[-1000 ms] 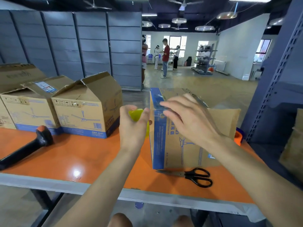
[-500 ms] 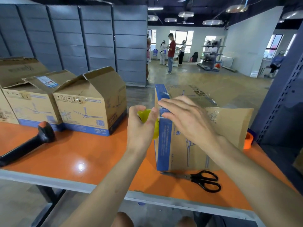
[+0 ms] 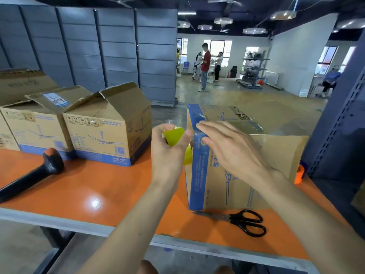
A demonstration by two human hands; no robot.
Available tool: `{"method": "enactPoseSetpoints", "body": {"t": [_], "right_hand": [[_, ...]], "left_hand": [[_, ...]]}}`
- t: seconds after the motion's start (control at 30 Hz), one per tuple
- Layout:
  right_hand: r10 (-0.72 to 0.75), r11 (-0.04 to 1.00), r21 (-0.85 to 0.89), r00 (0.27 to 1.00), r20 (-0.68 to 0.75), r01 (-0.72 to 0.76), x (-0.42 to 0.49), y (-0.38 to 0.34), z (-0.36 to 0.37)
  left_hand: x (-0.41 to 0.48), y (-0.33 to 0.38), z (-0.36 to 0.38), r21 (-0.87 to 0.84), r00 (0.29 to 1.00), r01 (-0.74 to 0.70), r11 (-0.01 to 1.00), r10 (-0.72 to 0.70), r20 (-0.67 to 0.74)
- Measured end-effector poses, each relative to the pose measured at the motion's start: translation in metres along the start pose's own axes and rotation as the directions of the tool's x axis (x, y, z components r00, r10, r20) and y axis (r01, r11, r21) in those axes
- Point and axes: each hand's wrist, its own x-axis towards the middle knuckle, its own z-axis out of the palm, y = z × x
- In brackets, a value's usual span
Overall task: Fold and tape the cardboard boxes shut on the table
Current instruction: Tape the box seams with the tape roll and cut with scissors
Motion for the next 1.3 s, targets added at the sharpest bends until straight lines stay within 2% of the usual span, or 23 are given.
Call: {"method": "enactPoseSetpoints", "body": {"t": [0.23,0.37,0.4,0.5,0.6,0.67,0.83,0.93,1.13,1.3], "right_hand": [[0.040,0.995,0.089,0.999,-0.015,-0.038,0.003,-0.008,-0.005],[0.062,0.994,0.084,0.998,0.014,-0.063,0.007,-0.010,-0.007],[0.062,0.995,0.082,0.998,0.015,-0.063,0.007,-0.010,-0.008],[0.043,0.996,0.073,0.999,0.017,-0.044,0.006,-0.011,-0.010],[0.035,0.998,0.049,0.999,0.032,-0.037,0.006,-0.012,-0.011],[0.031,0.999,0.026,0.999,0.042,-0.032,0.008,-0.012,-0.011],[0.117,0.985,0.130,0.993,0.002,-0.116,0.004,-0.009,-0.008],[0.105,0.990,0.096,0.994,0.002,-0.105,0.002,-0.012,-0.006],[0.072,0.996,0.044,0.997,-0.001,-0.072,0.001,-0.014,-0.005],[0.046,0.999,0.030,0.999,-0.019,-0.045,0.000,-0.016,-0.006]], "left_hand": [[0.005,-0.006,0.001,-0.013,0.999,0.053,0.999,-0.053,-0.010],[0.006,0.000,0.000,-0.102,0.993,0.093,0.990,-0.100,-0.057],[0.007,0.002,0.000,-0.087,0.994,0.069,0.994,-0.076,-0.084],[0.003,0.009,0.001,0.021,0.986,-0.116,0.993,0.117,-0.118],[-0.005,0.011,-0.003,0.035,0.966,-0.252,0.967,0.254,-0.049],[-0.010,0.010,-0.004,0.071,0.961,-0.276,0.958,0.275,0.031],[-0.024,0.009,0.000,0.189,0.964,-0.262,0.946,0.246,0.103],[-0.032,0.006,0.003,0.224,0.965,-0.260,0.939,0.243,0.102],[-0.036,0.008,0.007,0.100,0.989,-0.140,0.985,0.133,0.072],[-0.035,0.003,0.006,0.089,0.994,-0.099,0.991,0.094,0.054]]}}
